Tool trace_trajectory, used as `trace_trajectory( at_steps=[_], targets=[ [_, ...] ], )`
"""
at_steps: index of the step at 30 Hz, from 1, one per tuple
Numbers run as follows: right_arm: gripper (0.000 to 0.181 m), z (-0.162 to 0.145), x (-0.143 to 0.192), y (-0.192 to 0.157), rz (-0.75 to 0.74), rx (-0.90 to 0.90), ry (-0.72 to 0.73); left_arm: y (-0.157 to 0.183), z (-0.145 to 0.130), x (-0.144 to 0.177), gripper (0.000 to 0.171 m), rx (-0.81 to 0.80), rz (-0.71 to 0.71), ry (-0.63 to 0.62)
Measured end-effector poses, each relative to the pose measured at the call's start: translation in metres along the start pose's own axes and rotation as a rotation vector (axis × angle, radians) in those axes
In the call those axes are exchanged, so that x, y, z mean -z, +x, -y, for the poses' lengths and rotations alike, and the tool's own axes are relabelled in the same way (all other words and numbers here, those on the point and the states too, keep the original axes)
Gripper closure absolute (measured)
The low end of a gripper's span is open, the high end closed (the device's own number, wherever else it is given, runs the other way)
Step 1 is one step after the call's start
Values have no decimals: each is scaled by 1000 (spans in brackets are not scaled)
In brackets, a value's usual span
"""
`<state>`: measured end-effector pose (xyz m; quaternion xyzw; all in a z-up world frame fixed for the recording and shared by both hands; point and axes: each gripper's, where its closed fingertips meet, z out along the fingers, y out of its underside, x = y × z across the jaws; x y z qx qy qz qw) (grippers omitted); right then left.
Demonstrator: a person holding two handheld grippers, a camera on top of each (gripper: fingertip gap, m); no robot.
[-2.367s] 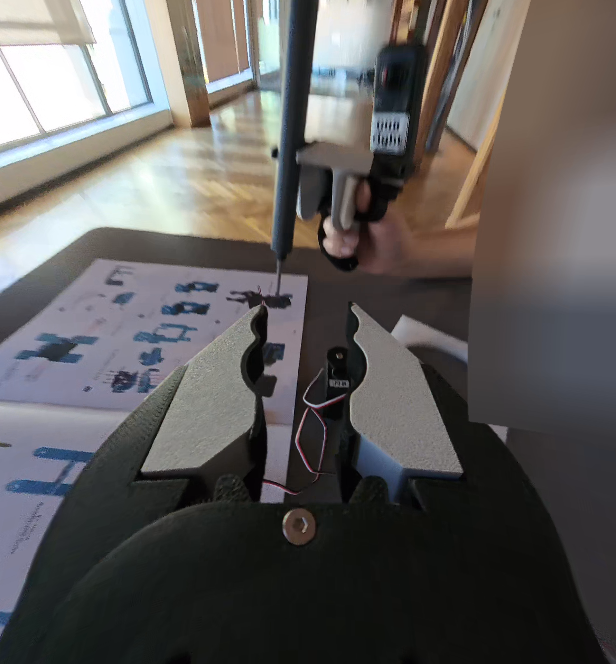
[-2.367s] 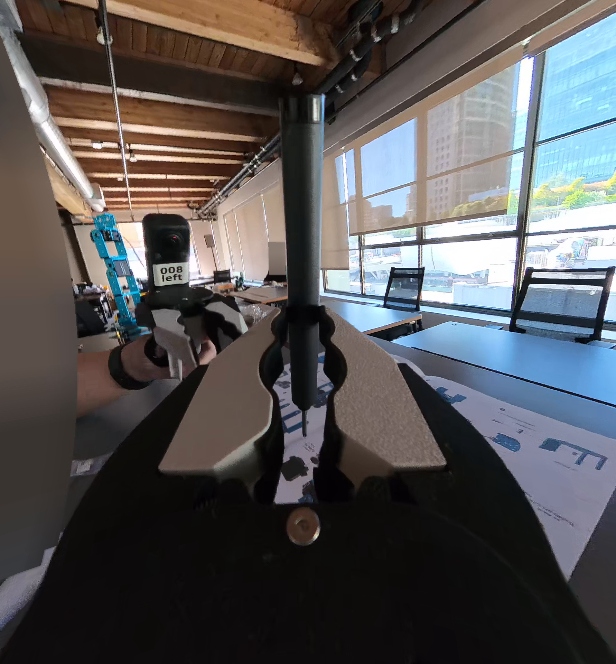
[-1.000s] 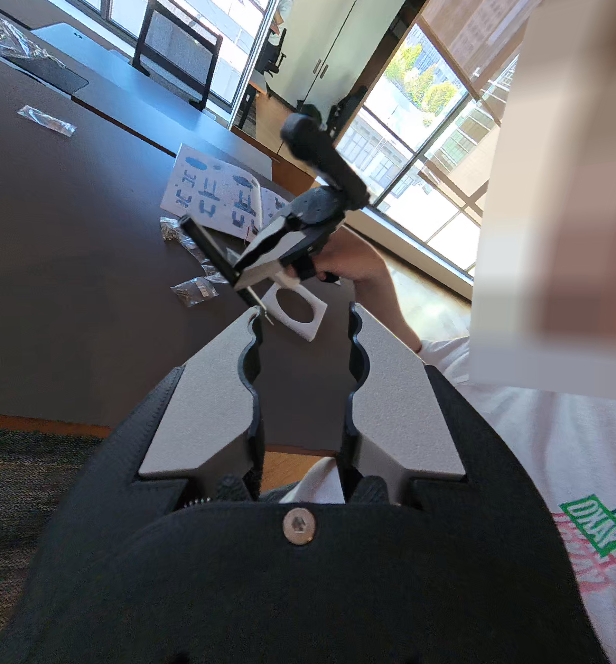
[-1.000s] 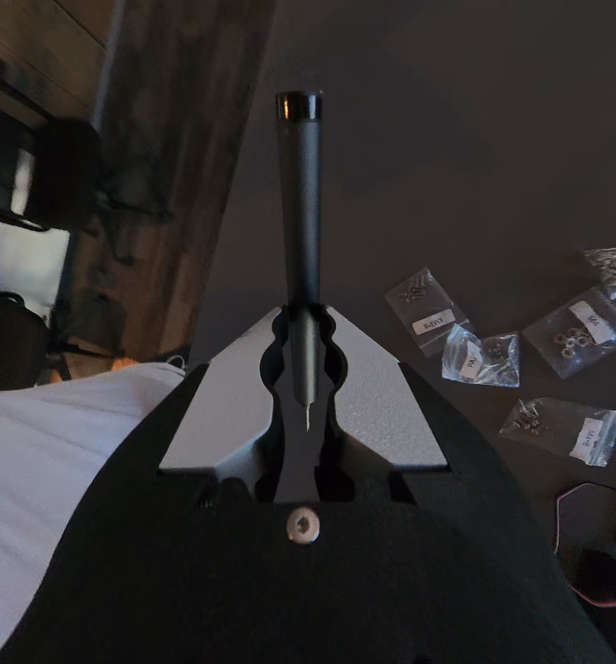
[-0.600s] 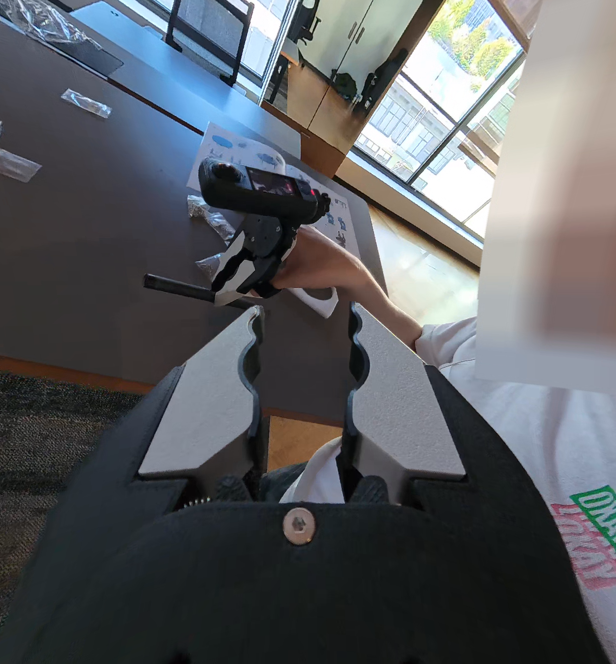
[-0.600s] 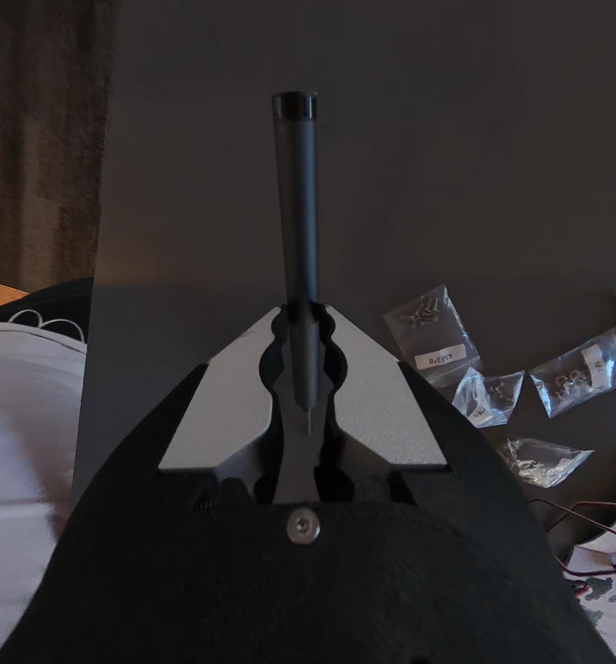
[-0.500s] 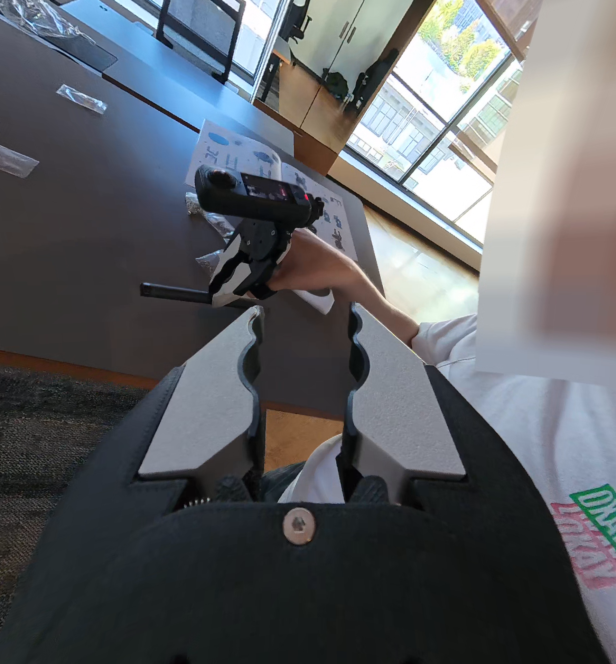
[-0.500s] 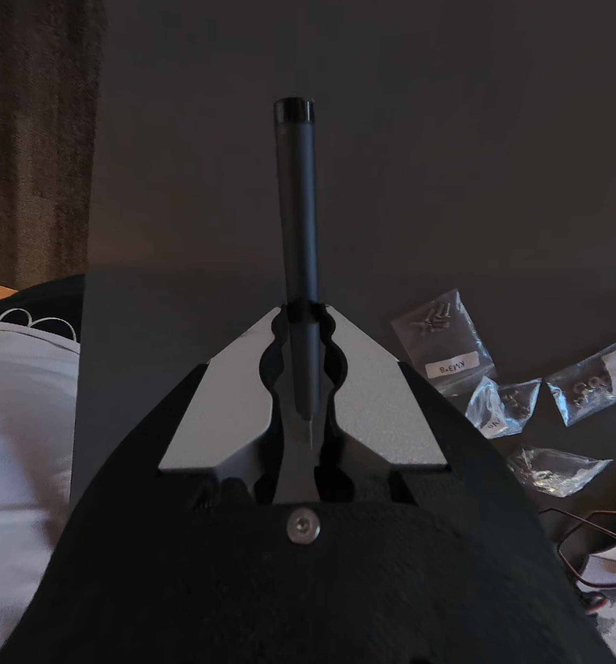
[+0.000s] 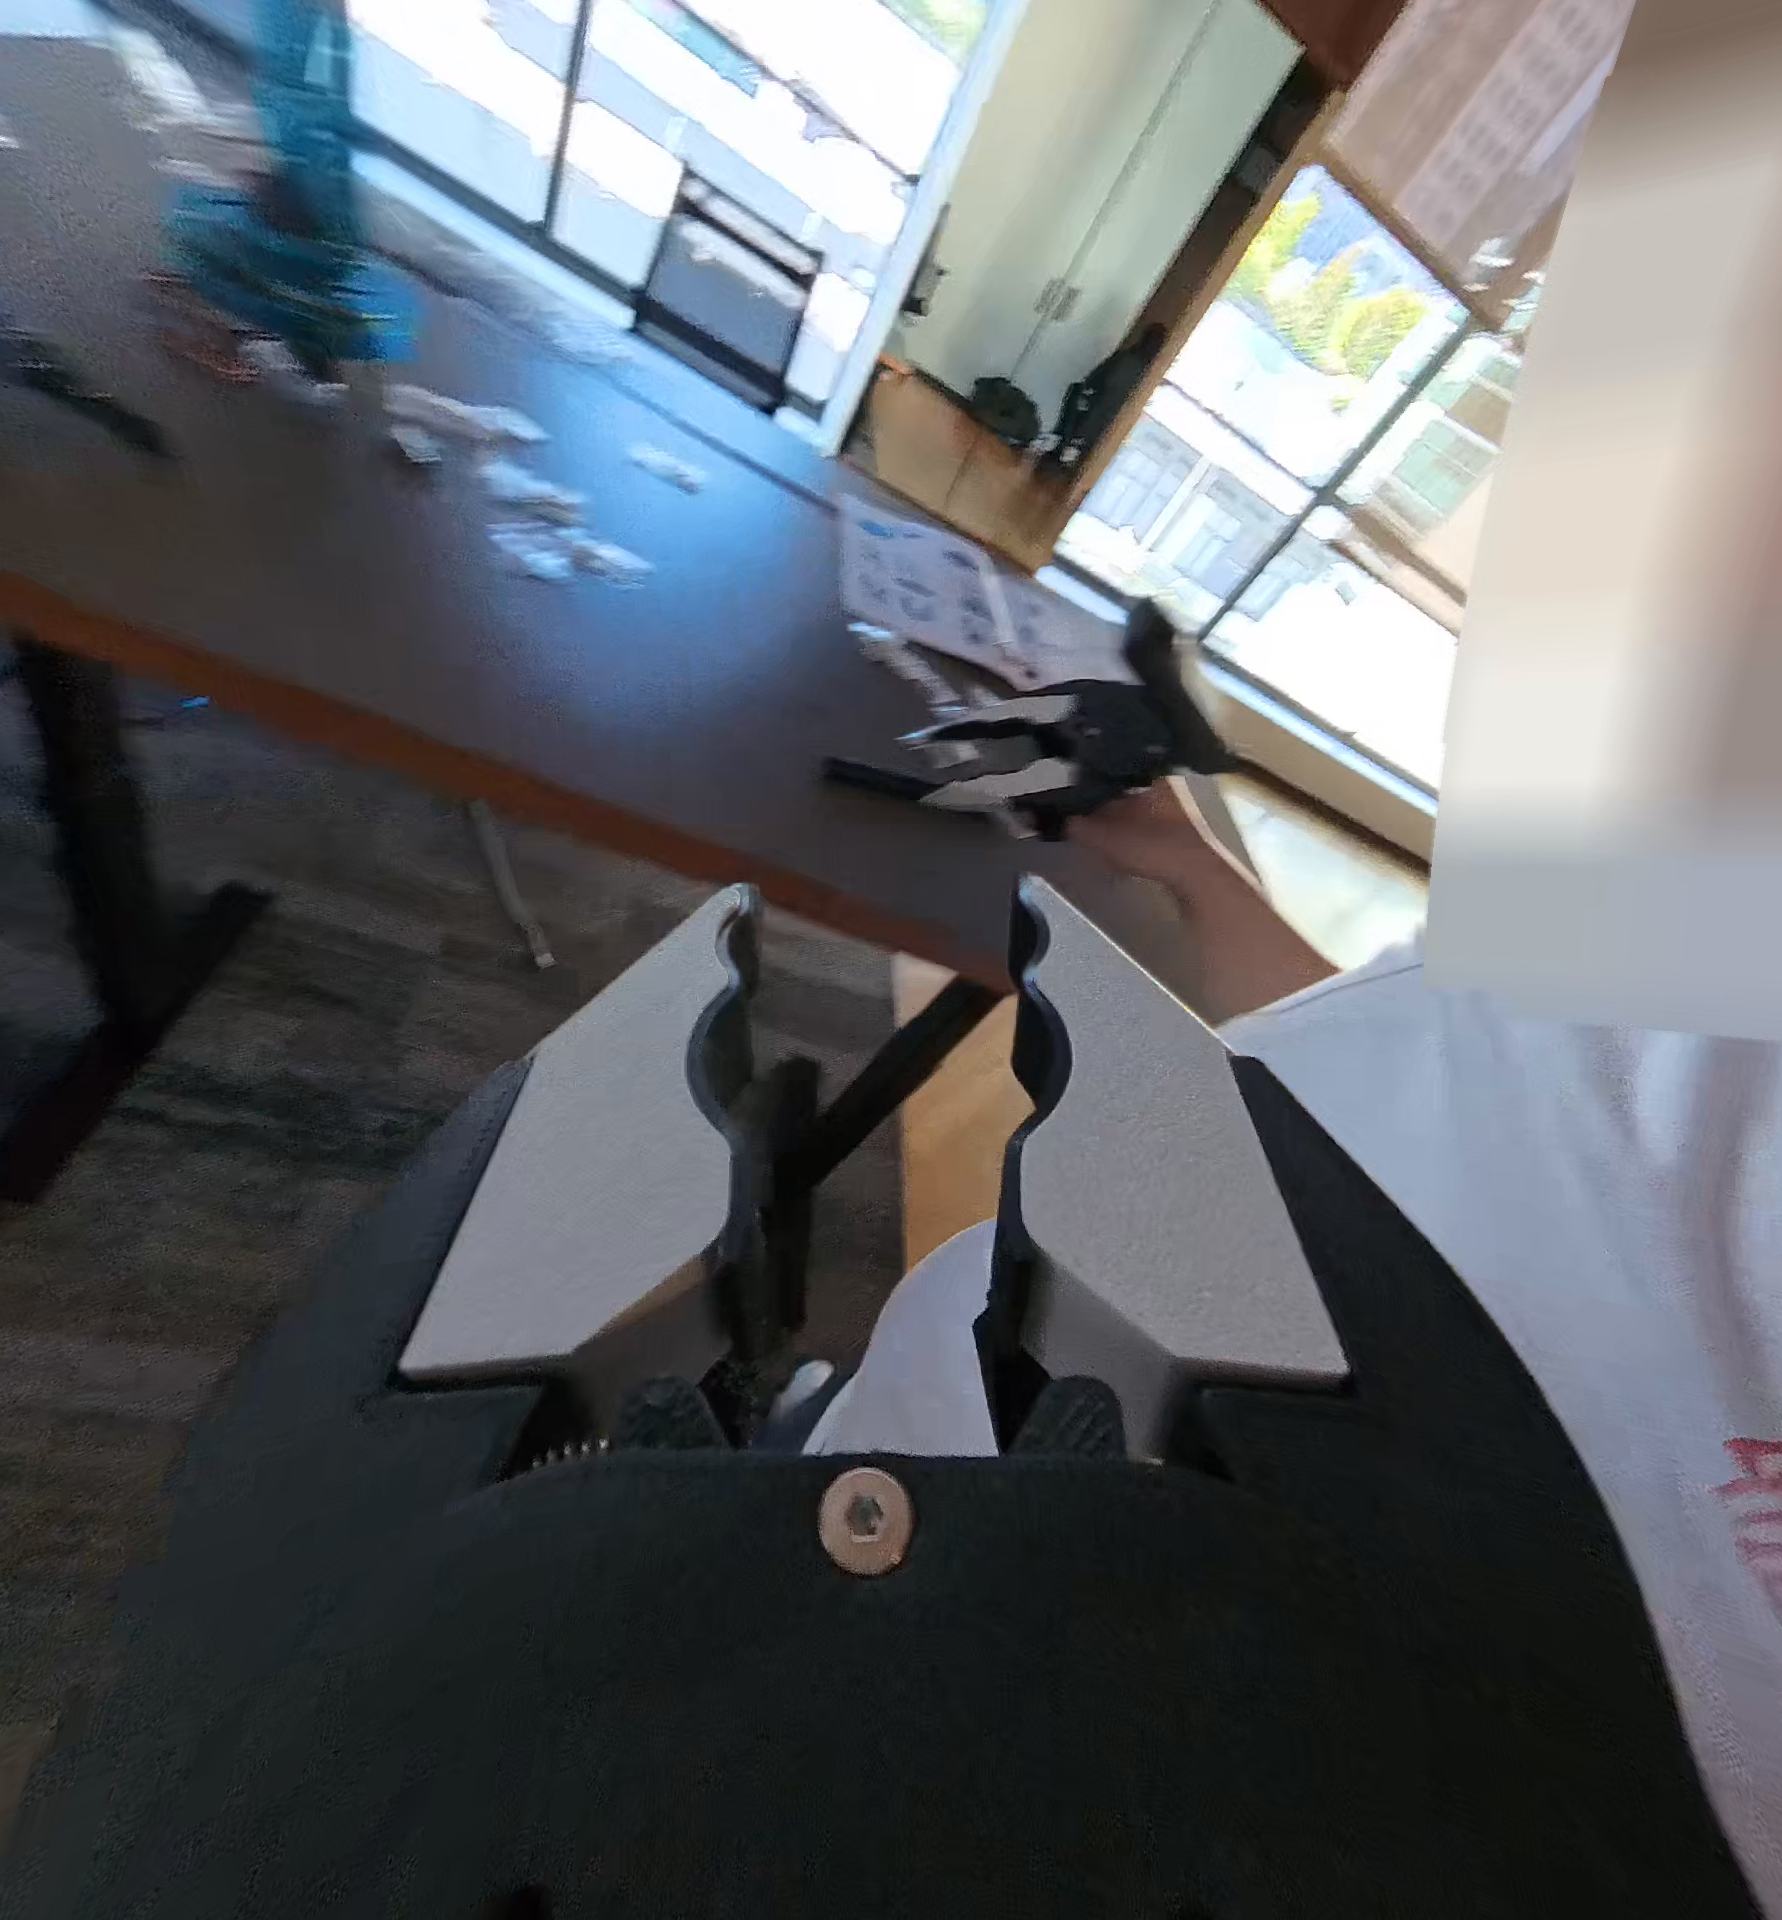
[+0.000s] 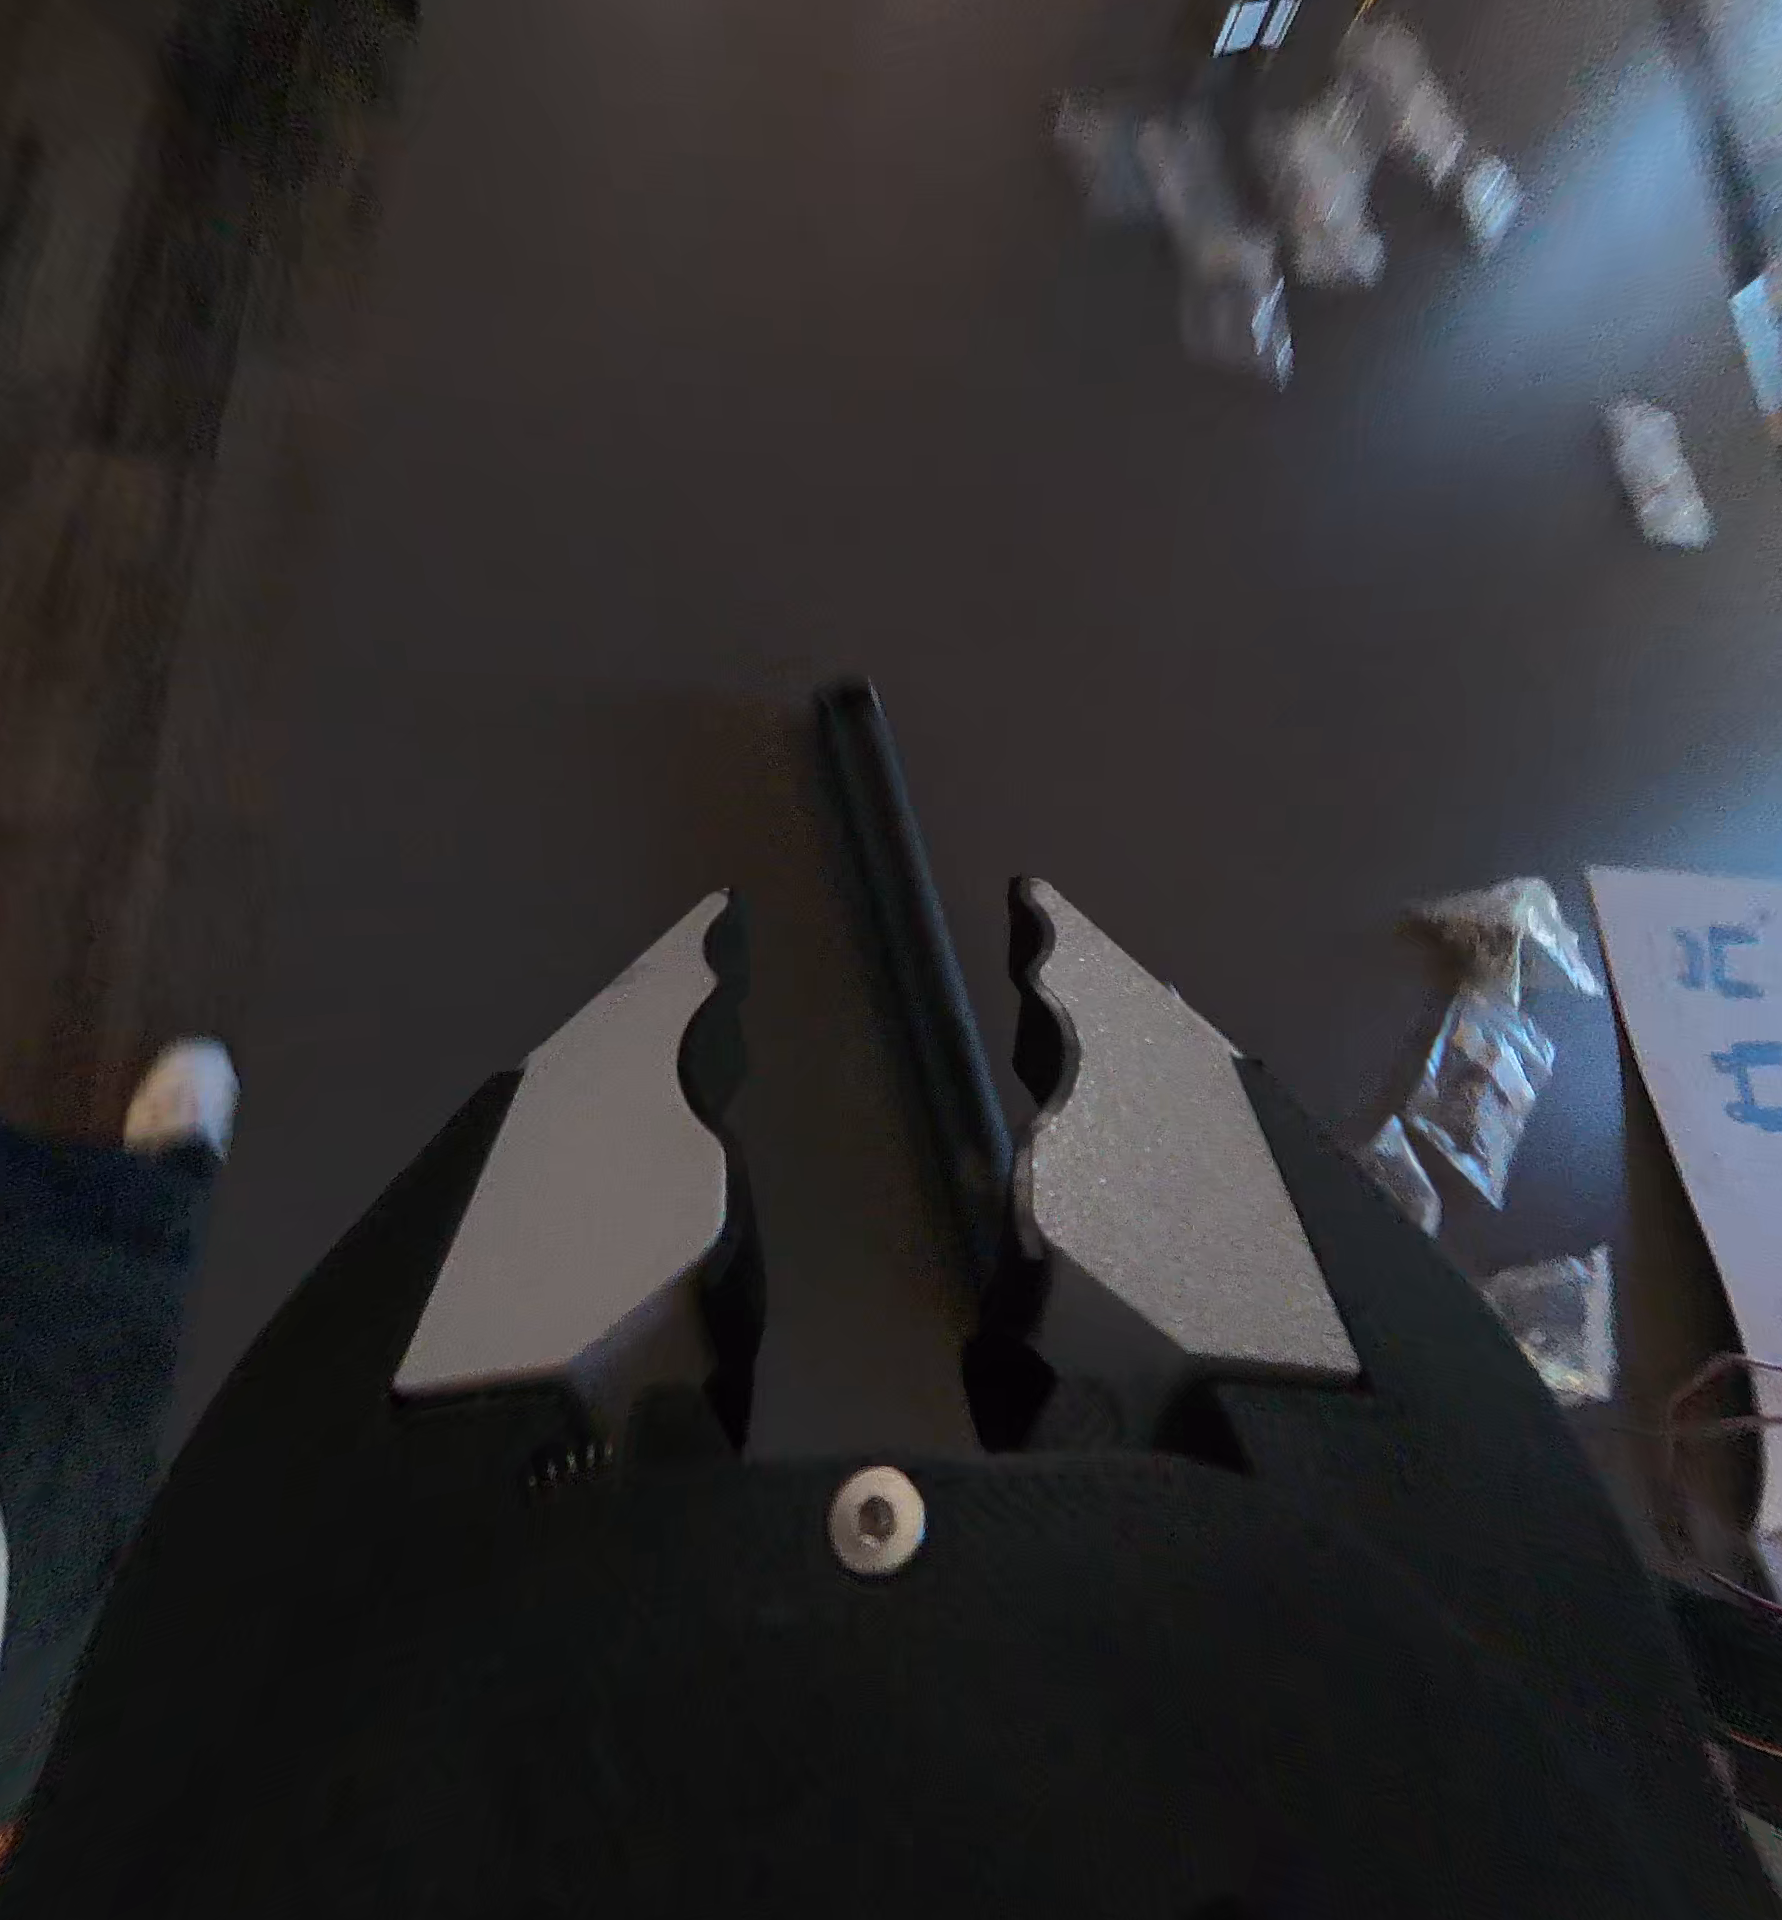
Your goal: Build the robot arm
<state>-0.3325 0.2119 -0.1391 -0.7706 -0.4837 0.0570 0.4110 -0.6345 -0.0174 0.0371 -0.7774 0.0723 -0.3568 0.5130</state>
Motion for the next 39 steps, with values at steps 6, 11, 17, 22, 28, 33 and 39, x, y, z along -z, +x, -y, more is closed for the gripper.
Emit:
trace_trajectory(
  at_steps=[6,11,17,22,28,33,39],
  targets=[
    [134,122,-33,-65,-17,-199,435,-105,38,95,125,40,76,72],
    [132,160,-80,-82,-53,-198,371,-176,73,97,126,-37,98,47],
    [136,165,-122,-58,-127,-265,295,-259,110,47,128,7,97,64],
    [159,167,-166,-14,-233,-282,221,-332,122,16,129,-12,204,-40],
    [152,172,-207,44,-290,-322,132,-398,140,-23,129,-61,268,-145],
    [149,172,-209,66,-336,-405,128,-426,175,-67,130,-65,151,-155],
    [142,176,-195,47,-427,-555,165,-458,214,-120,128,-197,-8,-219]
  ],
)
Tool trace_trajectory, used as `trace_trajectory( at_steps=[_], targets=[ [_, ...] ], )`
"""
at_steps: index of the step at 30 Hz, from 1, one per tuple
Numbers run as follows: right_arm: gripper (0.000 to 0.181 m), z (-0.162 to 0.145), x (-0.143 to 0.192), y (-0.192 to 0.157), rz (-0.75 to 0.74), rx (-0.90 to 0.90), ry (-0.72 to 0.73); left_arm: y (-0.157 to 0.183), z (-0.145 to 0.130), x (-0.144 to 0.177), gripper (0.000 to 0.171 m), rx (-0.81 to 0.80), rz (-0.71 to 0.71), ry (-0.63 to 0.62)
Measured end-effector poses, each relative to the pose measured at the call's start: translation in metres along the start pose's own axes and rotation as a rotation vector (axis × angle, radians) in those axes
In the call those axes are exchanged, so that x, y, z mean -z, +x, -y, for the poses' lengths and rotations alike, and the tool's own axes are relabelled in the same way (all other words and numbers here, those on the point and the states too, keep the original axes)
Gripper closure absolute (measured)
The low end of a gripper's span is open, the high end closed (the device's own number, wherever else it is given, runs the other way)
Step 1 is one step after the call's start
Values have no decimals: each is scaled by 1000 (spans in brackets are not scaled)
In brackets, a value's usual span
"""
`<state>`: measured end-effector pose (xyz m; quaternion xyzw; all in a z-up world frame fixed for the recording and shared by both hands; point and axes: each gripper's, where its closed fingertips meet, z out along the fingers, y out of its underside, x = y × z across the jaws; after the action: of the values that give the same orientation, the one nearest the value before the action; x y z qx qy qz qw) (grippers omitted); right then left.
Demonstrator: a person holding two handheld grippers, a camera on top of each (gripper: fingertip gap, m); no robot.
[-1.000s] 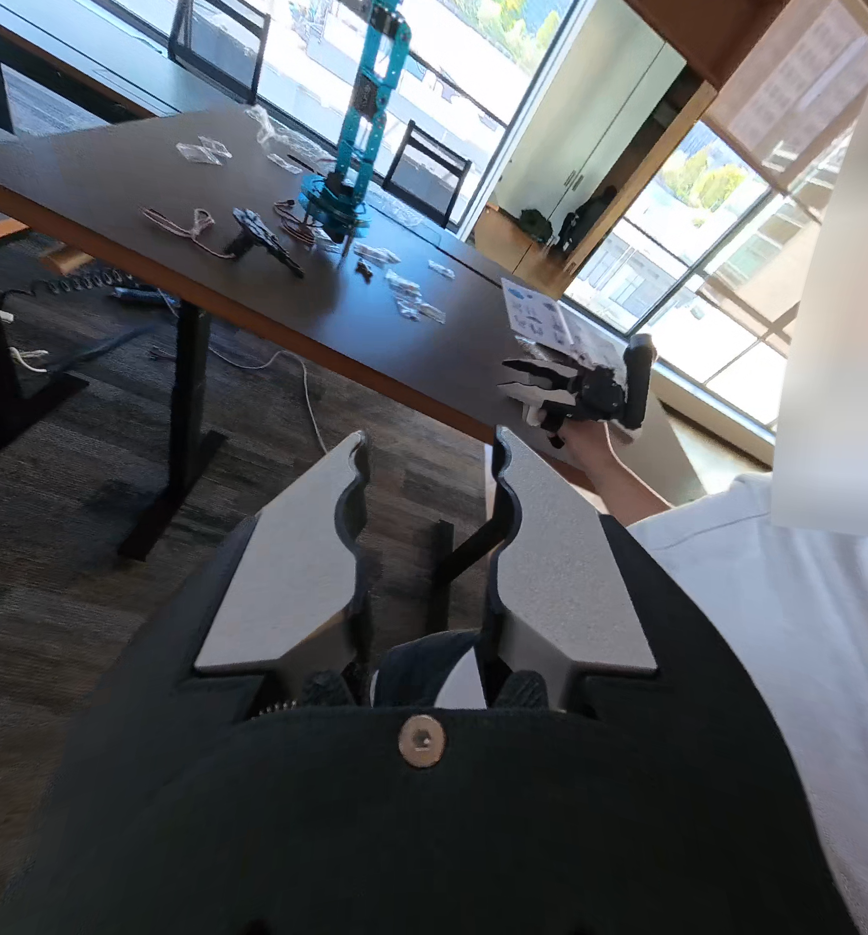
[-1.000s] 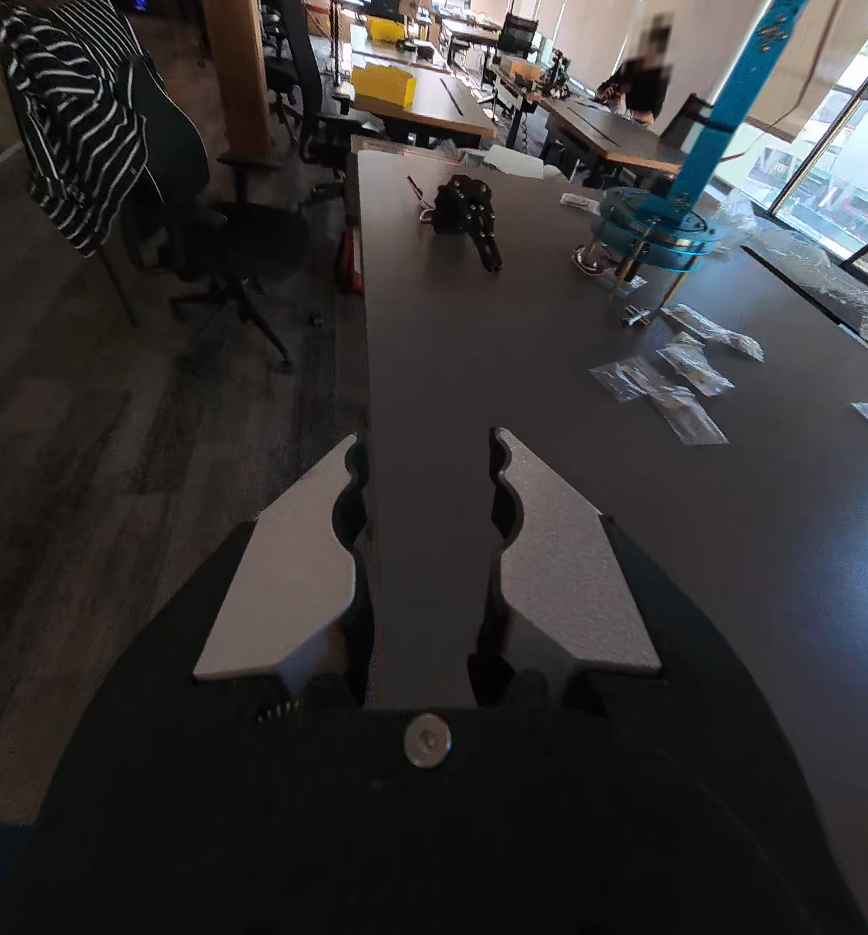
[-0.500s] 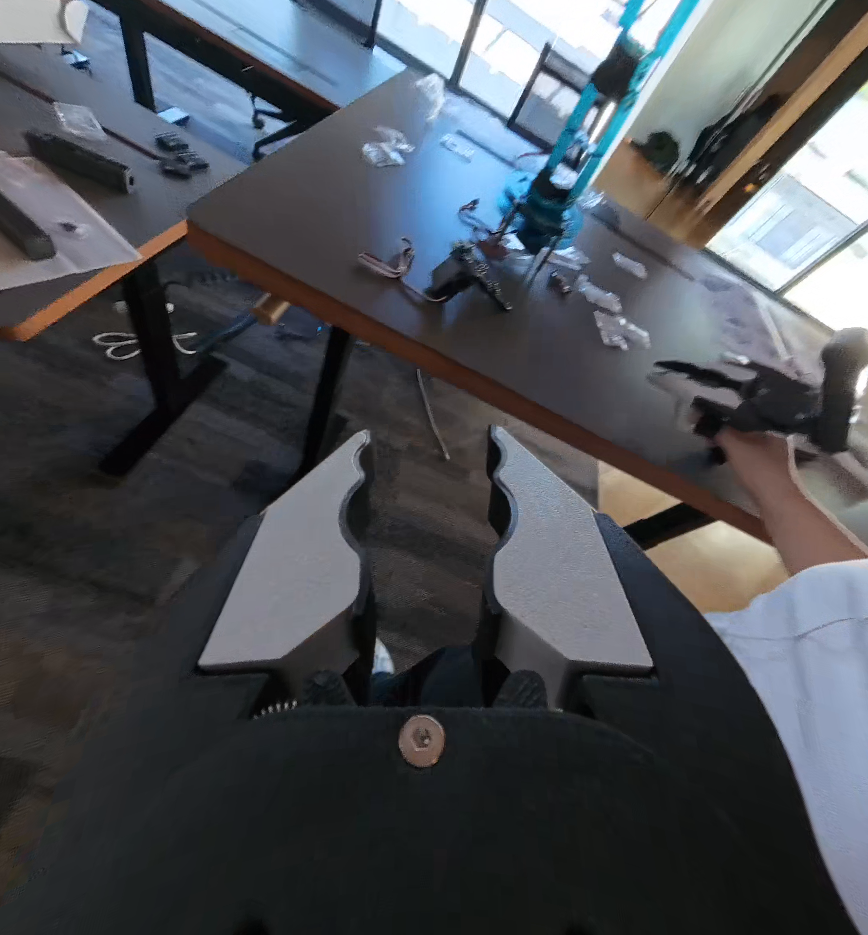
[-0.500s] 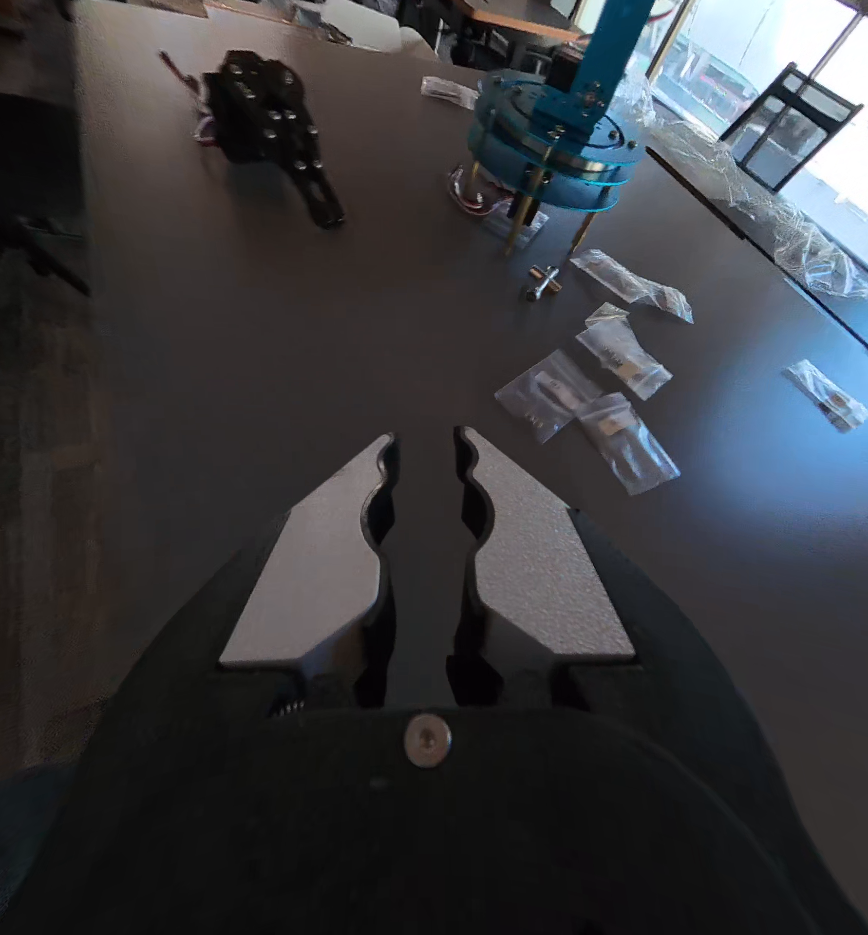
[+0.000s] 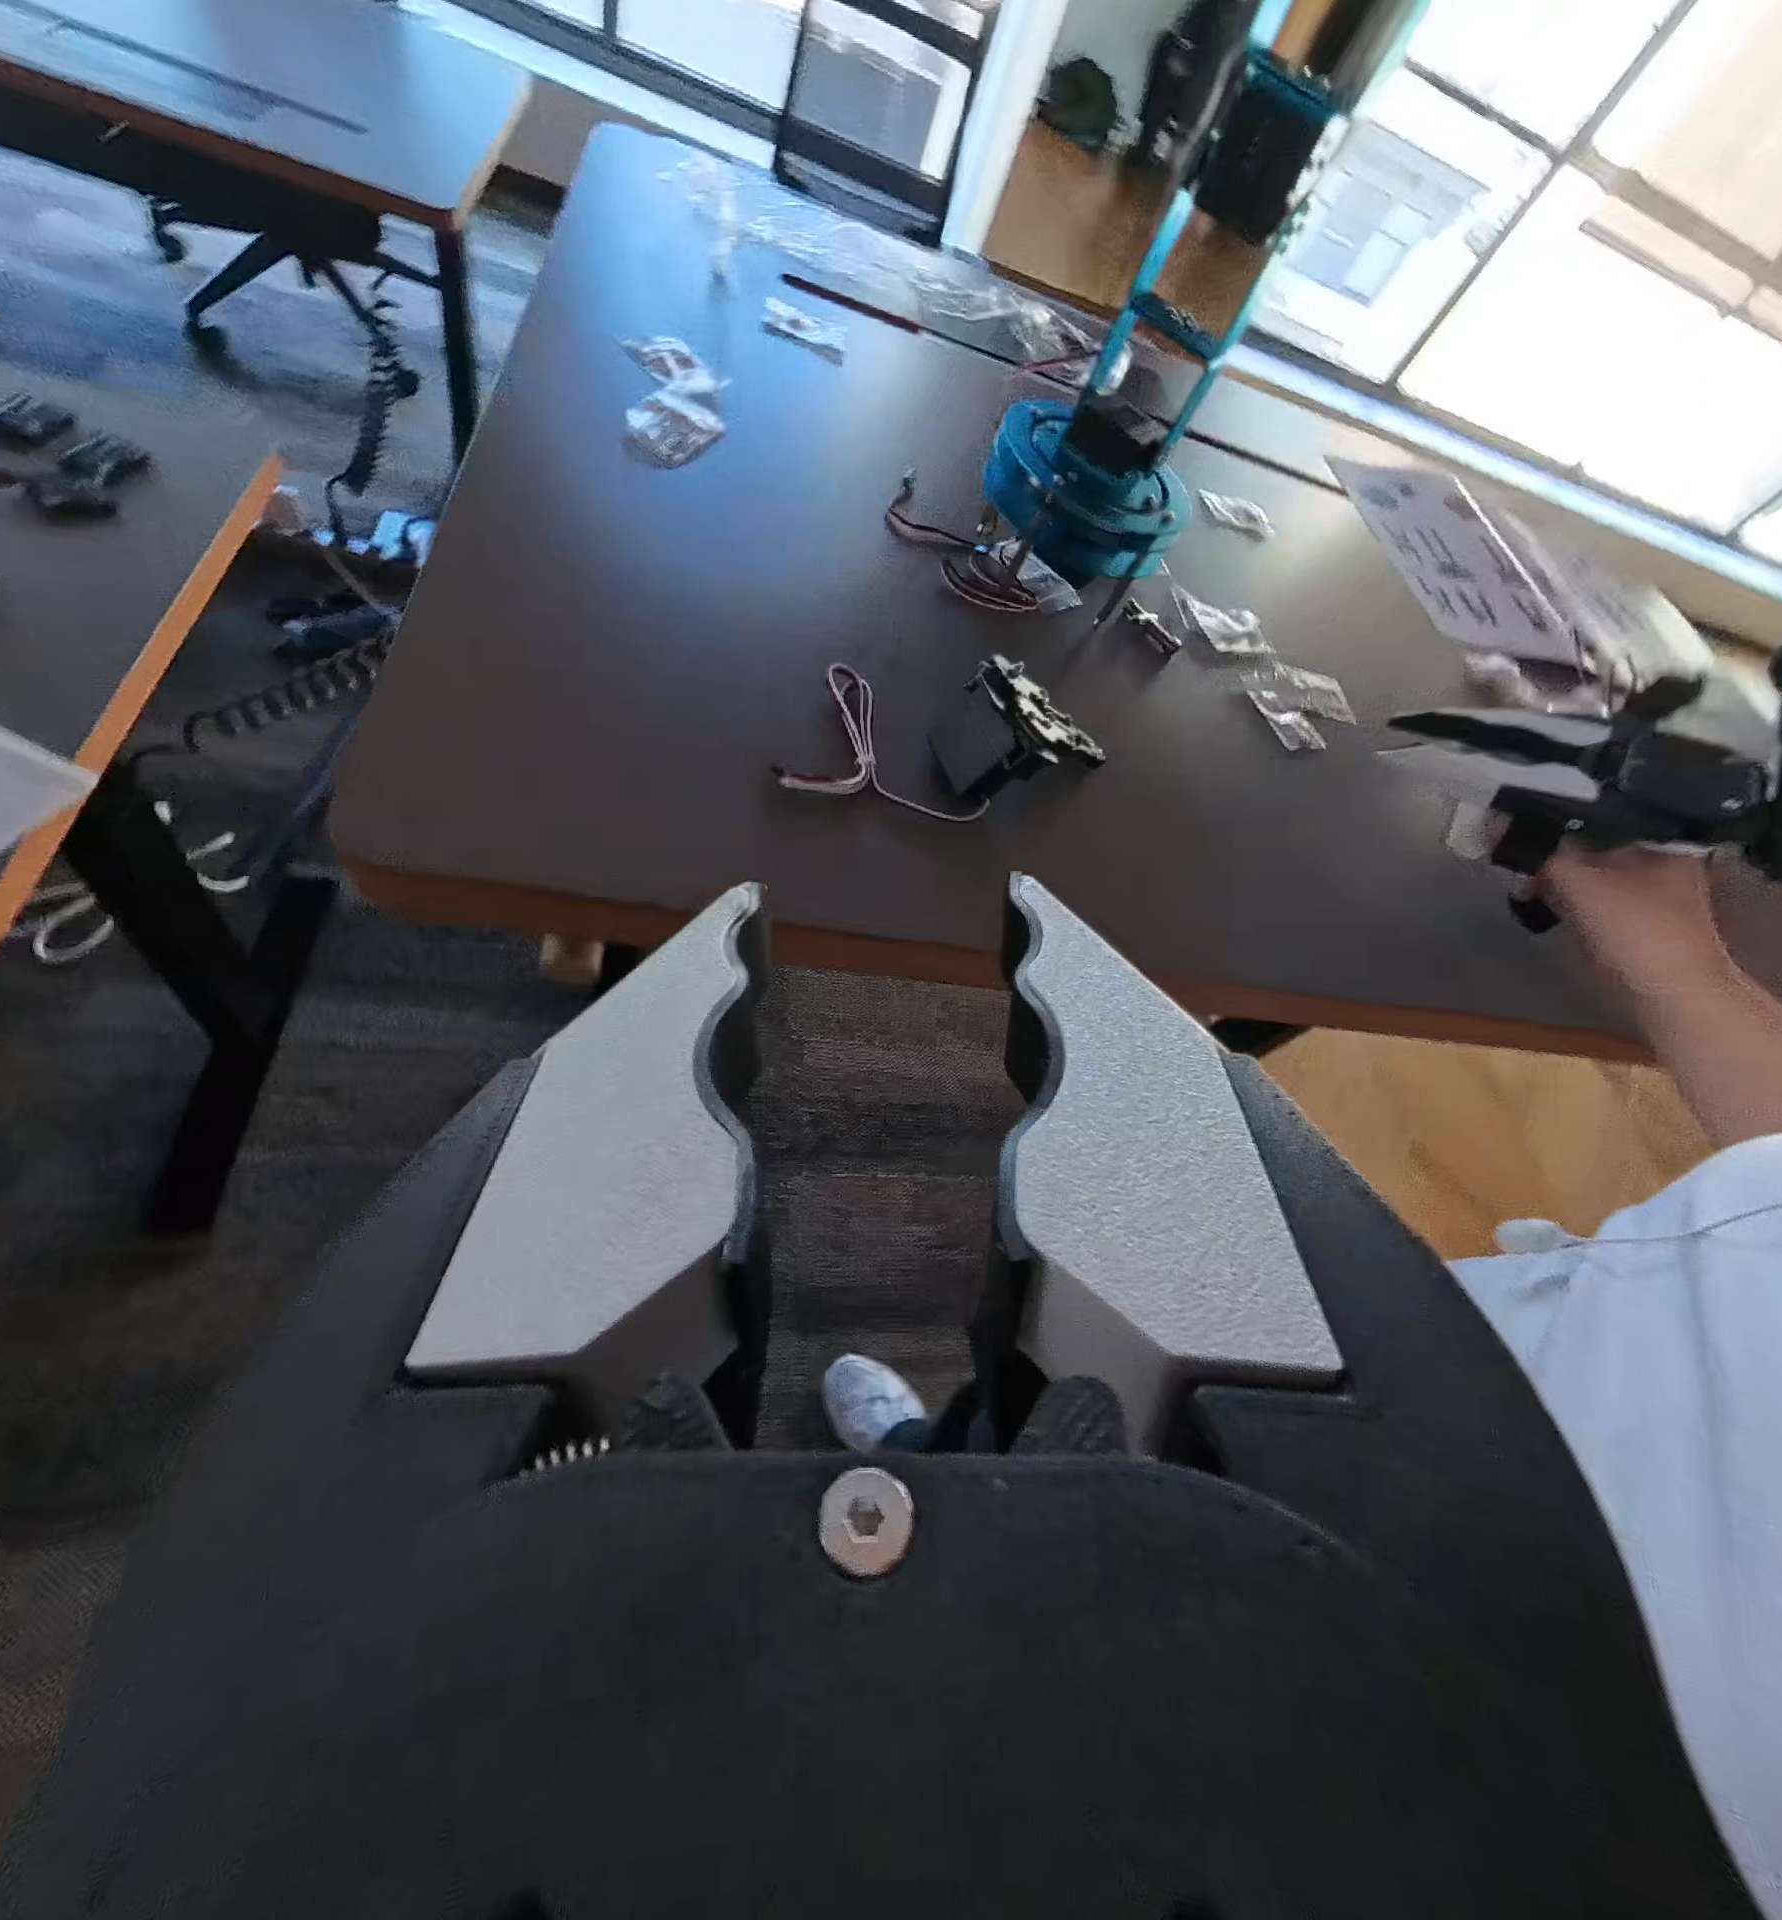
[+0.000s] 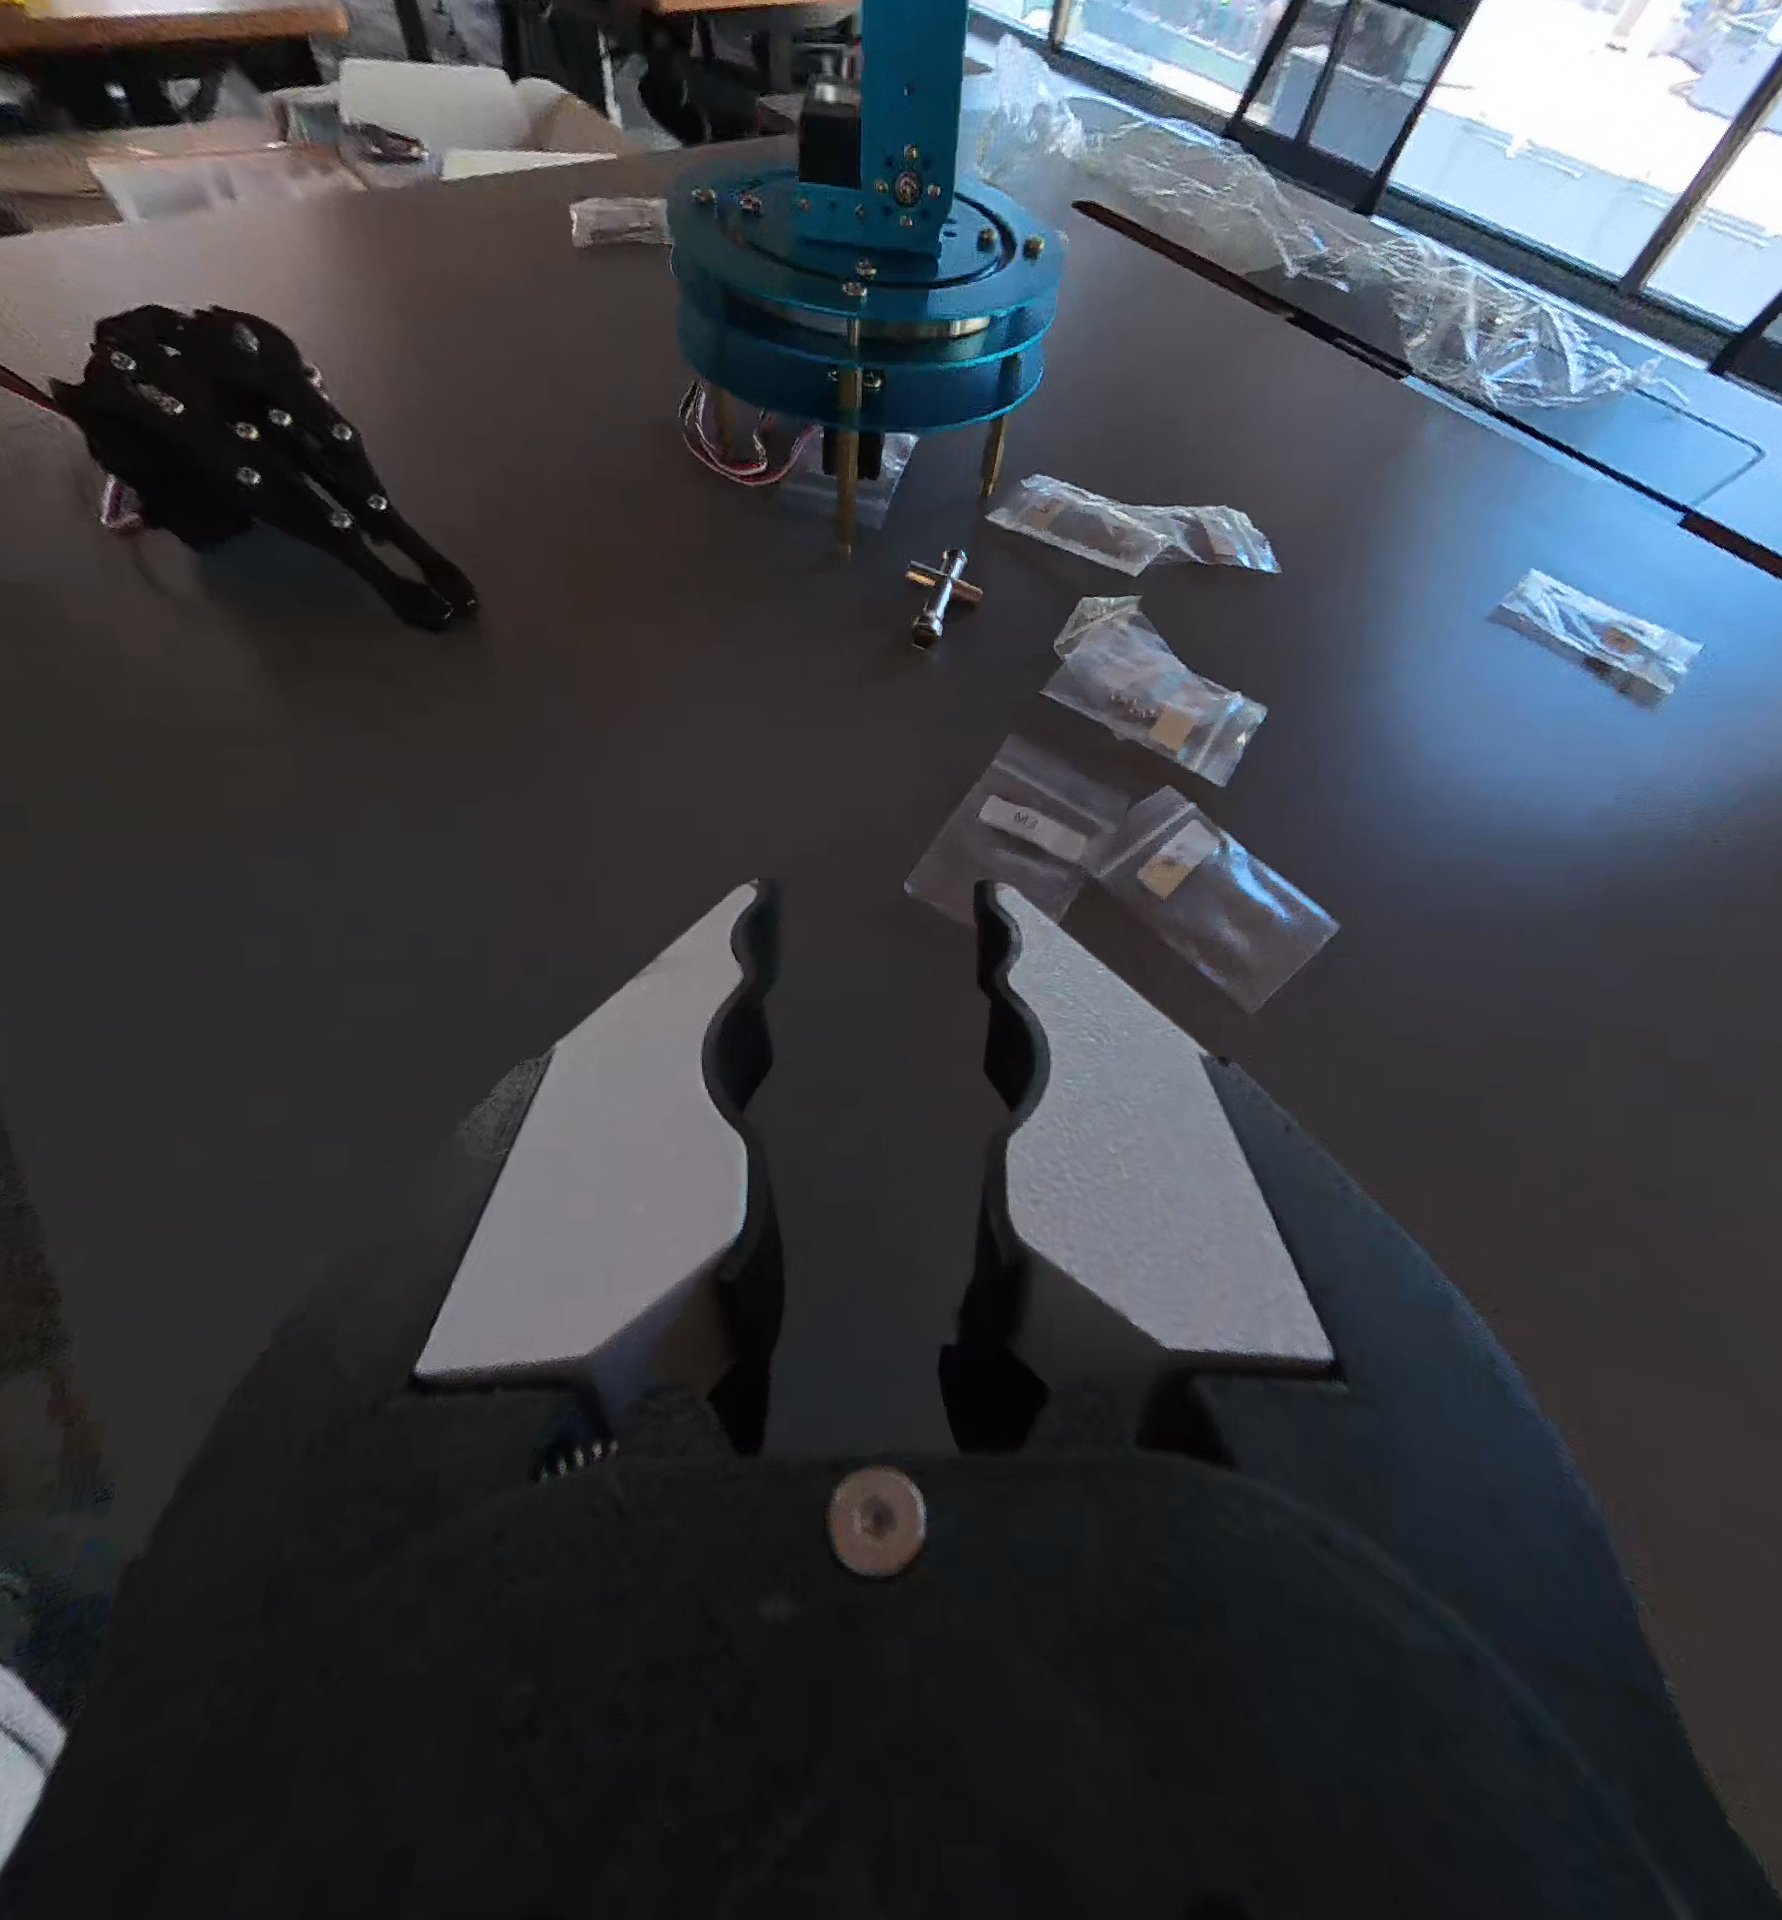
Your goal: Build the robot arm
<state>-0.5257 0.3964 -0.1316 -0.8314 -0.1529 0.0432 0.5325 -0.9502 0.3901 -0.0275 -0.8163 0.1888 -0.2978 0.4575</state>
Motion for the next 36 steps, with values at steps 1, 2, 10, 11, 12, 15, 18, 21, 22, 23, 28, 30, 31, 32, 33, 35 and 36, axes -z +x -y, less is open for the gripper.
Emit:
trace_trajectory(
  at_steps=[1,2,10,11,12,15,18,21,22,23,28,30,31,32,33,35,36],
  targets=[
    [142,-4,8,-1,-39,11,-11,-6,2,-9,128,-42,-22,-18],
    [141,-10,18,0,-95,34,-30,-10,3,-19,128,-82,-45,-38],
    [146,-61,139,57,-341,51,-44,56,37,-94,128,-156,-303,-55],
    [144,-67,153,74,-336,55,-48,73,38,-99,128,-171,-320,-58],
    [140,-75,164,89,-300,66,-55,88,37,-105,128,-191,-321,-67],
    [129,-106,191,125,-138,142,-109,138,33,-121,127,-213,-307,-53],
    [126,-141,208,158,55,209,-180,200,27,-135,126,-170,-277,12],
    [125,-160,210,181,244,251,-231,262,29,-152,128,-143,-229,115],
    [123,-165,210,181,331,253,-260,283,30,-159,128,-136,-241,124],
    [130,-166,209,180,414,229,-274,302,30,-164,128,-120,-253,108],
    [157,-164,200,195,530,222,-303,366,44,-163,128,-75,-180,84],
    [157,-161,194,198,521,240,-267,377,44,-156,128,-104,-99,77],
    [157,-160,192,198,519,237,-247,381,44,-153,129,-109,-63,76],
    [157,-159,190,199,514,229,-238,386,44,-150,129,-105,-35,76],
    [156,-158,189,199,509,225,-236,390,43,-147,129,-95,-17,75],
    [156,-158,188,200,506,232,-236,397,42,-144,129,-74,12,66],
    [156,-158,188,199,511,246,-234,400,42,-142,128,-72,26,61]
  ],
)
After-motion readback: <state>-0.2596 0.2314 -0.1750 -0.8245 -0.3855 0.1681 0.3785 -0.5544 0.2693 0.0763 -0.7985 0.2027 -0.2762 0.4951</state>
